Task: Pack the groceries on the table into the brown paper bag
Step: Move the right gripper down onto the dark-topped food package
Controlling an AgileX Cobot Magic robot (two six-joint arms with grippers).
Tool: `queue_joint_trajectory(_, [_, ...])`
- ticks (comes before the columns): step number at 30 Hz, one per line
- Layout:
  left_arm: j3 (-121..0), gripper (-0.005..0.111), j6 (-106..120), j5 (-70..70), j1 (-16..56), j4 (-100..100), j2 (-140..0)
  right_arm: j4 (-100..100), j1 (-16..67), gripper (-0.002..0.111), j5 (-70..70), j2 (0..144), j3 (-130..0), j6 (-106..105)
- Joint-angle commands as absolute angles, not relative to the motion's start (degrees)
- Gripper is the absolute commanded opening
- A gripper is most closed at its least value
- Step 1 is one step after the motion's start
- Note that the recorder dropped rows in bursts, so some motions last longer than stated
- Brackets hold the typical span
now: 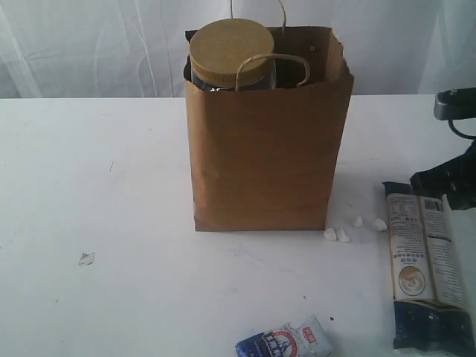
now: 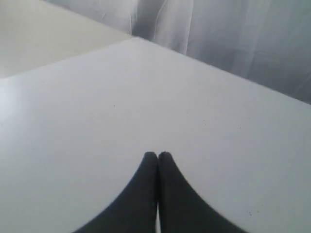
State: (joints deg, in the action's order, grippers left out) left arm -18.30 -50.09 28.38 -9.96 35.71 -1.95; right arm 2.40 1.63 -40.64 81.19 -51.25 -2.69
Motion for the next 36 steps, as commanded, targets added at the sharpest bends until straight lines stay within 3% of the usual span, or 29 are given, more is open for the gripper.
queue_joint_trajectory(1, [-14.85, 0.000, -42.54, 17.94, -9.58, 26.31, -0.05, 1.74, 1.09, 0.023, -37.79, 82.56, -52.09, -6.88])
queue_joint_trajectory(5, [-10.21, 0.000, -28.67, 3.82, -8.23, 13.12, -0.05, 1.74, 1.09, 0.061, -36.50, 85.35, -52.09, -6.88])
queue_joint_trajectory(9, [-6.30, 0.000, -22.68, 13.33, -8.23, 12.83, -0.05, 0.85, 1.09, 0.084, -35.45, 88.94, -52.09, -6.88])
queue_joint_trajectory(11, [-4.35, 0.000, -25.71, 17.46, -8.23, 12.42, -0.05, -0.40, 1.09, 0.085, -34.83, 90.48, -52.09, -6.88])
queue_joint_trajectory(16, [-1.95, 0.000, -28.53, 6.17, -8.23, 15.06, -0.05, -0.40, 1.09, 0.085, -23.88, 95.35, -52.09, 2.54])
queue_joint_trajectory(19, [-1.27, 0.000, -26.15, 6.88, -6.99, 0.00, 0.00, -0.40, 1.09, 0.085, -17.83, 100.29, -52.63, 6.68])
queue_joint_trajectory(22, [0.00, 0.000, -20.69, 1.38, -5.91, -1.48, 0.00, 0.00, 1.01, 0.085, -21.46, 105.32, -55.69, 6.92])
queue_joint_trajectory(36, [0.00, 0.000, -20.59, 4.44, -5.91, -1.24, 0.00, 6.47, 0.56, 0.085, -30.56, 106.83, -63.36, 15.24])
